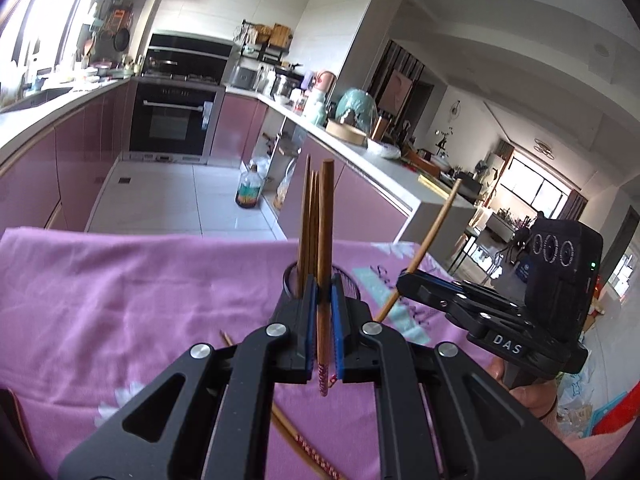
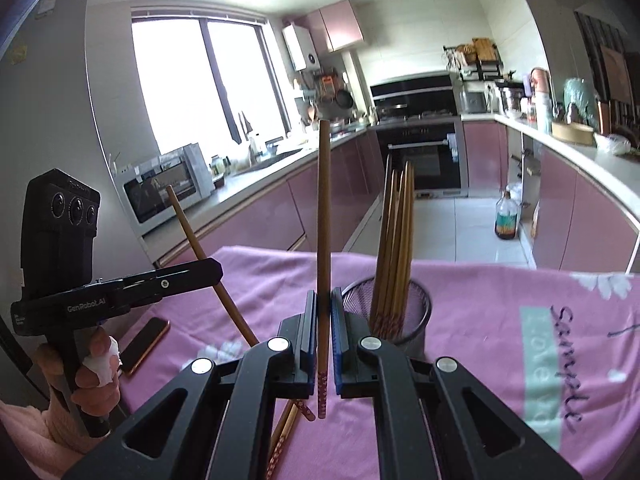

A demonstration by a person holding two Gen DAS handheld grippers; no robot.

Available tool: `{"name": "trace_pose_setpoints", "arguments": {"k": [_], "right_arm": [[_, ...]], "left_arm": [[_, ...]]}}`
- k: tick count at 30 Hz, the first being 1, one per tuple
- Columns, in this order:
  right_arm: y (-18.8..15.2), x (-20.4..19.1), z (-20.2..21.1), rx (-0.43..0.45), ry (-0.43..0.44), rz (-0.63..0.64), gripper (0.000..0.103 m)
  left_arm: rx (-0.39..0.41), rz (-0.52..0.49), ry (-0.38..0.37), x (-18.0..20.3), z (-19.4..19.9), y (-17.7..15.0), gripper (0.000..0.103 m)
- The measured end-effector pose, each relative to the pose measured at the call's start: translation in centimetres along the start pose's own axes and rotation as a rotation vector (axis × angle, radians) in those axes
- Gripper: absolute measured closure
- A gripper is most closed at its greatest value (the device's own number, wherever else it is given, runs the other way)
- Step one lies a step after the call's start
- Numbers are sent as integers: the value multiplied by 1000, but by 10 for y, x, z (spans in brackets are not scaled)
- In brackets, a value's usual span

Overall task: Organize utensils
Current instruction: 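Carry the chopstick upright with the right gripper over the mesh cup, then lower the chopstick into the mesh cup and open the right gripper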

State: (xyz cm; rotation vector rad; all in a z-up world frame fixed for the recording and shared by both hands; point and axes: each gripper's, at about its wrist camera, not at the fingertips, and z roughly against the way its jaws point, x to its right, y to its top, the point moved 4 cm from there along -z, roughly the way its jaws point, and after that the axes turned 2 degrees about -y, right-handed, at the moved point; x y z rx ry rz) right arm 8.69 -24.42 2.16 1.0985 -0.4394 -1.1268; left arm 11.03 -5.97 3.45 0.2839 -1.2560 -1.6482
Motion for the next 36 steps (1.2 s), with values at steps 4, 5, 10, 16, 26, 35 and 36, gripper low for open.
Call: {"name": "trace_pose_setpoints", "arguments": {"k": [4, 5, 10, 16, 26, 35, 36], "right_arm": [[19, 4, 10, 47, -16, 15, 98], [24, 5, 11, 58, -20, 18, 98], [39, 7, 16, 99, -35, 30, 98], [48, 13, 13, 122, -53, 32, 98], [40, 25, -21, 54, -100, 25, 98], [22, 34, -51, -76, -129, 14, 98], [19, 35, -55, -98, -132, 17, 98]], "left_arm": [[39, -17, 0, 7, 2, 18, 96], [49, -20, 1, 9, 2, 24, 96], [80, -48, 9, 20, 3, 48, 96], [112, -69, 29, 30, 5, 68, 96], [17, -119, 87, 32, -33, 61, 96], [-123, -195, 121, 24, -65, 43, 95], [-135, -204, 126, 24, -68, 42, 95]]}}
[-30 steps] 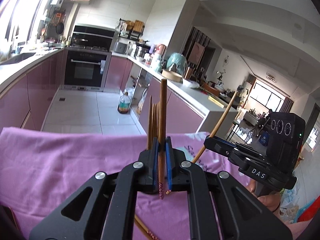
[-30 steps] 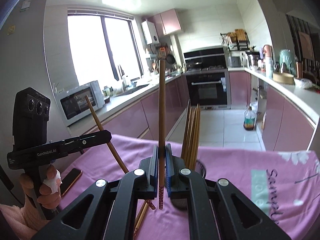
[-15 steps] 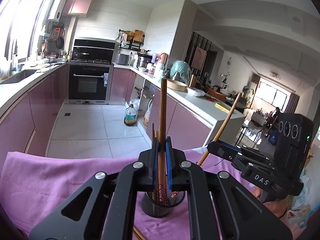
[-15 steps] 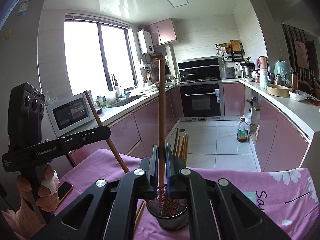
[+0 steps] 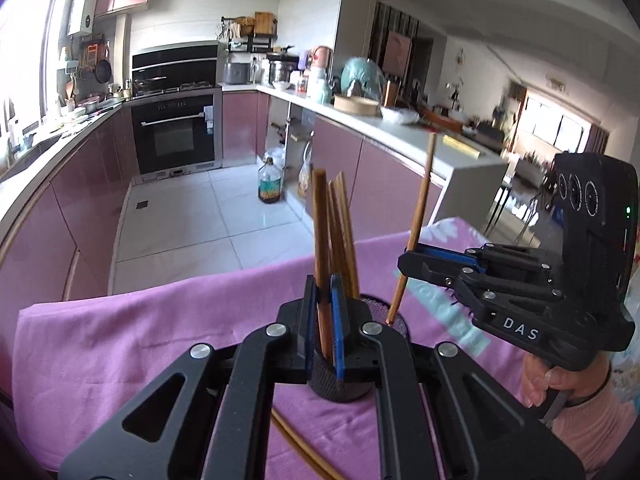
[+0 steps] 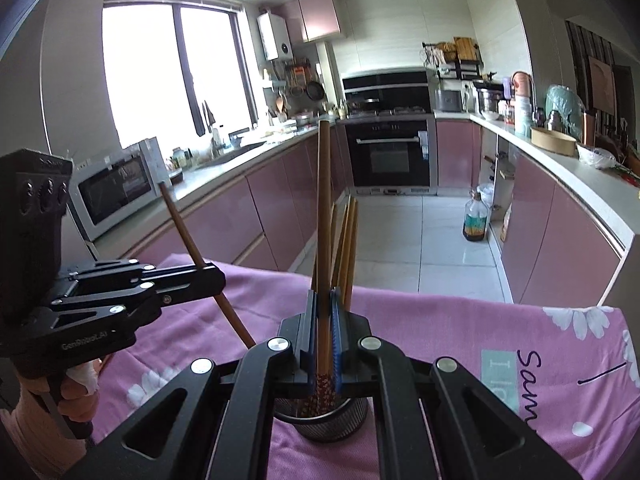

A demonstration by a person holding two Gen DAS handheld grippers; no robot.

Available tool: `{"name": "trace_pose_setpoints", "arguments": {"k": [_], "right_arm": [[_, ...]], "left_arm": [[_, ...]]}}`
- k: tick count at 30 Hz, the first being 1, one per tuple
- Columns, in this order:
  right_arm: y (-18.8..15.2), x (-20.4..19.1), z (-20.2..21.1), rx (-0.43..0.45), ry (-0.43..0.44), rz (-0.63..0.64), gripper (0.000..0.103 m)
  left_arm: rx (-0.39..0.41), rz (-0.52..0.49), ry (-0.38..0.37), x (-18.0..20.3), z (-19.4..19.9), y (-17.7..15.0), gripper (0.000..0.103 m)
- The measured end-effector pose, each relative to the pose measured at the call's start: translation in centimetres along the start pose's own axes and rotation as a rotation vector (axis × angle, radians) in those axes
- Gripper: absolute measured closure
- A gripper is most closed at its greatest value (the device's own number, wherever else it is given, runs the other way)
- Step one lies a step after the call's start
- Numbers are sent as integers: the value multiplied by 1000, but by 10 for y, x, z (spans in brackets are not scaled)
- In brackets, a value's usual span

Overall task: Organize utensils
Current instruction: 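Lower the chopstick into the mesh cup and open the right gripper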

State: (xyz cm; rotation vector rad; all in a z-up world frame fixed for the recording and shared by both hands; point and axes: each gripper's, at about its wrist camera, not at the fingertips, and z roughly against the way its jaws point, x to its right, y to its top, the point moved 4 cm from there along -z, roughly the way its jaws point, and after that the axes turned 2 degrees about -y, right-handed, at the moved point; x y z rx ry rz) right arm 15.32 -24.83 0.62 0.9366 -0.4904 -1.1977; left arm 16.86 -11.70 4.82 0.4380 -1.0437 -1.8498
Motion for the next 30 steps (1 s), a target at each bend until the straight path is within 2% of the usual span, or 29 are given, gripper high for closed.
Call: {"name": "trace_pose_setpoints", "arguments": {"k": [10, 17, 21, 26, 30], "right_arm": [[-12, 8, -28, -82, -20, -22, 97], [-14, 15, -32, -82, -33, -71, 95], [-15, 16, -29, -70, -28, -76, 95], [-16, 17, -22, -50, -16, -84, 87], [-17, 14, -17, -37, -1, -87, 86]], "left_arm": [[-68, 1, -7, -18, -30, 6, 95], [-71, 28, 8, -25, -53, 17, 95], [-70, 47, 6, -30, -63, 16, 91], [-52, 53, 6, -31, -65, 14, 90], [-21, 73, 0, -36, -60, 13, 90]]}}
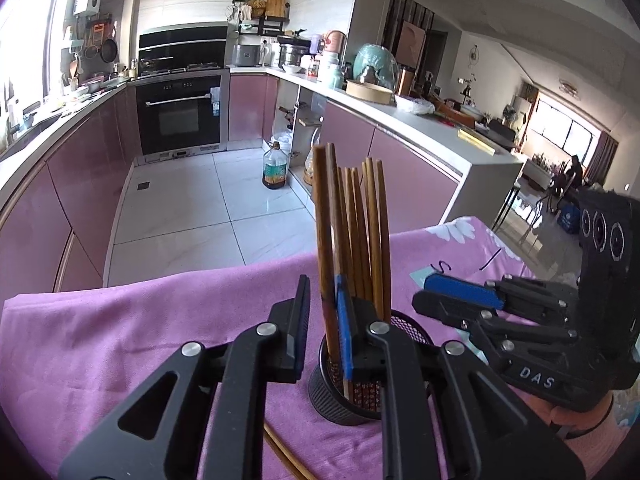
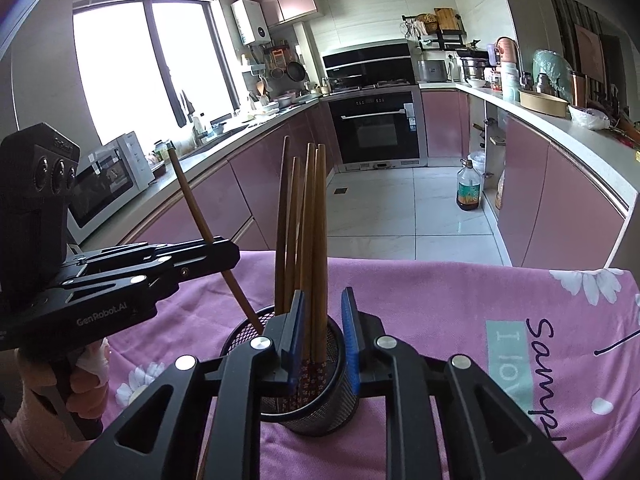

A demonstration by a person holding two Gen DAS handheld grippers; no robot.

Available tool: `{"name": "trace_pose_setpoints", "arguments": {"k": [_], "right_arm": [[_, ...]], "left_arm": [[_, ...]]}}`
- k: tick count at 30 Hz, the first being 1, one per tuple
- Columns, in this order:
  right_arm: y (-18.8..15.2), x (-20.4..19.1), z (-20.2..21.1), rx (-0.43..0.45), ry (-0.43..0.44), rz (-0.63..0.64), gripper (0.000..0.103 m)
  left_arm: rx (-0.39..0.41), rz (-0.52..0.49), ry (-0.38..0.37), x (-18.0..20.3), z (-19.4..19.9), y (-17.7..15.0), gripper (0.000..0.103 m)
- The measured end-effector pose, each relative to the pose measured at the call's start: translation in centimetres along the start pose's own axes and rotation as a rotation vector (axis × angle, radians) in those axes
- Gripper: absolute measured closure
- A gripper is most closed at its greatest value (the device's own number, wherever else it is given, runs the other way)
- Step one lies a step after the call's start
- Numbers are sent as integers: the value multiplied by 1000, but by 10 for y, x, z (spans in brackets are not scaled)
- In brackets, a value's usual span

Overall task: Organize utensils
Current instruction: 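Lower the chopstick into the mesh cup and open the right gripper, then push the chopsticks down into the mesh cup with the right gripper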

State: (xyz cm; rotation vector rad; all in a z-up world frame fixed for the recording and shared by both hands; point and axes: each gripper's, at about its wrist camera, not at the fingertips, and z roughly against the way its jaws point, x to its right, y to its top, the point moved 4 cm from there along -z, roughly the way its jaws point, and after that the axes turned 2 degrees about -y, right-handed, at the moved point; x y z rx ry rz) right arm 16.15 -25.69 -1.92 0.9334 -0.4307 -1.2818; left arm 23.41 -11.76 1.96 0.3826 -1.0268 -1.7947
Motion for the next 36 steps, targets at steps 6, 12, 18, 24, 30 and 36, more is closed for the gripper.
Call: {"name": "trace_pose_setpoints", "arguments": {"k": [6, 12, 18, 24, 30, 36], "right_arm": [[-4, -8, 8, 13, 25, 13, 82], [-11, -16, 9, 3, 49, 30, 80], [-15, -17, 11, 4, 65, 21, 80], [-19, -14, 5, -10, 69, 5, 79], [-19, -12, 2, -13, 67, 0, 79], [-18, -11, 1, -9, 62, -6, 78]], "left_arm": [[49, 1, 17, -6, 12, 3, 90], [42, -28, -8, -1, 11, 5, 95], [-17, 5, -88, -5, 14, 14, 96], [-65, 59, -115, -18, -1, 19, 96], [-24, 65, -86, -22, -11, 18, 88], [110, 68, -41, -28, 11, 23, 76]]}}
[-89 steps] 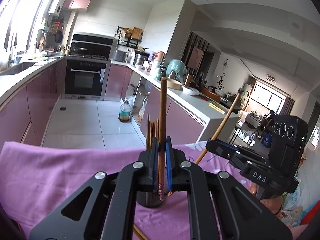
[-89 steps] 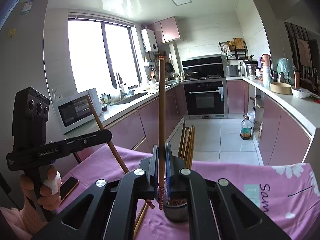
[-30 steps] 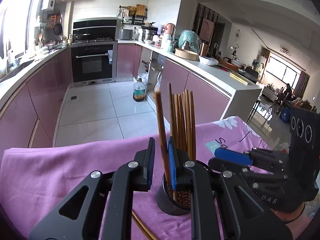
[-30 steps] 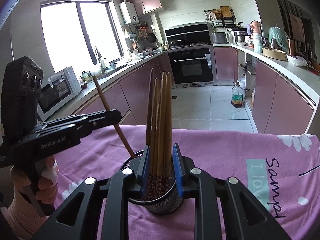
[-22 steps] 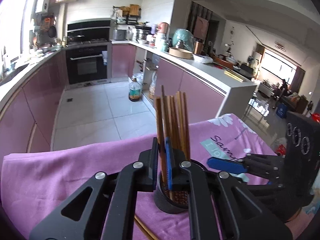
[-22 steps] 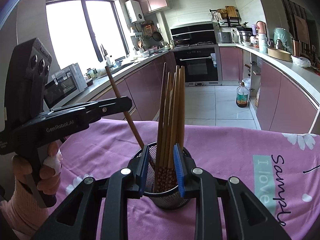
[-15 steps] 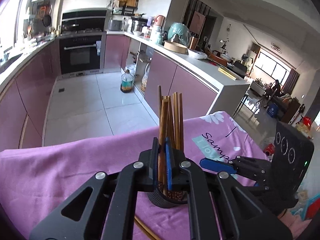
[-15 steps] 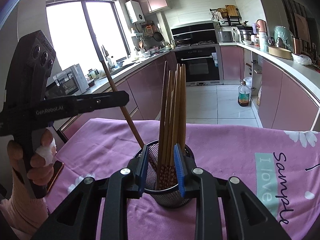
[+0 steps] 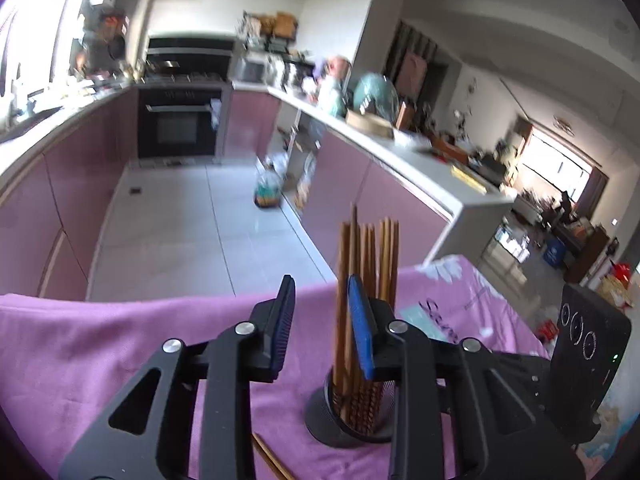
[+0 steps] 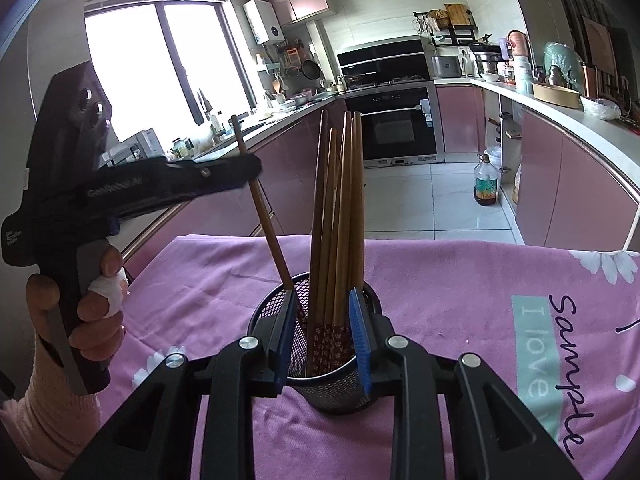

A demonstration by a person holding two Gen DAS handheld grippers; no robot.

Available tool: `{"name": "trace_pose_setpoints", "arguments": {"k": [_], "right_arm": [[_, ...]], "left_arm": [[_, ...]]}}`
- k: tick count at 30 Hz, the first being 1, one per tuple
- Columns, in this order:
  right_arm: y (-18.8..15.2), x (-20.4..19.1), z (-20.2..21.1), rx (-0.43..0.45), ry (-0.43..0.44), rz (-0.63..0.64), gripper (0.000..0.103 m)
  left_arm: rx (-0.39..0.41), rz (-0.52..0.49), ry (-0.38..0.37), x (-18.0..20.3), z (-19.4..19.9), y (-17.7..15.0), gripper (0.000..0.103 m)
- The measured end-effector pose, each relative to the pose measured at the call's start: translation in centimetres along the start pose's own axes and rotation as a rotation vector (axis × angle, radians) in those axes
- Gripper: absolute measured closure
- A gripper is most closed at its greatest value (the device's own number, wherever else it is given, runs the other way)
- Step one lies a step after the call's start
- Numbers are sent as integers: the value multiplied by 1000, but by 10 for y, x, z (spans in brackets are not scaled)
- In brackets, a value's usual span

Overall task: Organize utensils
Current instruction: 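Push the chopsticks down into the mesh cup with the right gripper, then move the right gripper back to the two loose chopsticks on the cloth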

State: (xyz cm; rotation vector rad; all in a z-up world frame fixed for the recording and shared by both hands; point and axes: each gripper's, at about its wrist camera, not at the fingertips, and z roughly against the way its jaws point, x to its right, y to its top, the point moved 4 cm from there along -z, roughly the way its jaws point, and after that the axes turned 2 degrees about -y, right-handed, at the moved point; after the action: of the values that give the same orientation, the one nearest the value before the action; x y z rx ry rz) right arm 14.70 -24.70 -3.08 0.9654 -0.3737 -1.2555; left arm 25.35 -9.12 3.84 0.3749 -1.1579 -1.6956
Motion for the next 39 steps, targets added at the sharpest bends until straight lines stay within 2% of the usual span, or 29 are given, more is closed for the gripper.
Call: {"name": "trace_pose_setpoints", "arguments": {"k": [2, 5, 6, 7, 15, 21, 25, 28, 31, 34, 39], "right_arm": [[-1, 0, -1, -1, -1, -2, 78], [-1, -1, -3, -3, 1, 3, 78], [-1, -1, -3, -4, 2, 4, 78], [-1, -2, -4, -5, 4, 5, 78], [0, -20, -4, 7, 14, 74, 78], [14, -39, -19, 18, 16, 148, 78], [21, -41, -41, -10, -12, 177, 85], [21, -36, -48, -30, -9, 159, 94], [24, -35, -43, -45, 36, 137, 97], [32, -33, -34, -52, 34, 123, 98], [34, -26, -45, -105, 1, 105, 95]], "left_arm": [[27, -4, 8, 0, 7, 2, 76], [55, -39, 66, 3, 12, 3, 76], [58, -52, 71, 5, 12, 2, 81], [55, -57, 70, 5, 11, 2, 86], [65, -60, 47, 9, 17, 3, 86], [56, -63, 34, 9, 18, 4, 86], [46, -61, 22, 10, 16, 3, 86], [41, -63, 17, 10, 16, 3, 86], [35, -66, 8, 8, 16, 2, 86], [30, -64, 2, 9, 12, 1, 86], [17, -57, -4, 10, 9, -6, 86]]}}
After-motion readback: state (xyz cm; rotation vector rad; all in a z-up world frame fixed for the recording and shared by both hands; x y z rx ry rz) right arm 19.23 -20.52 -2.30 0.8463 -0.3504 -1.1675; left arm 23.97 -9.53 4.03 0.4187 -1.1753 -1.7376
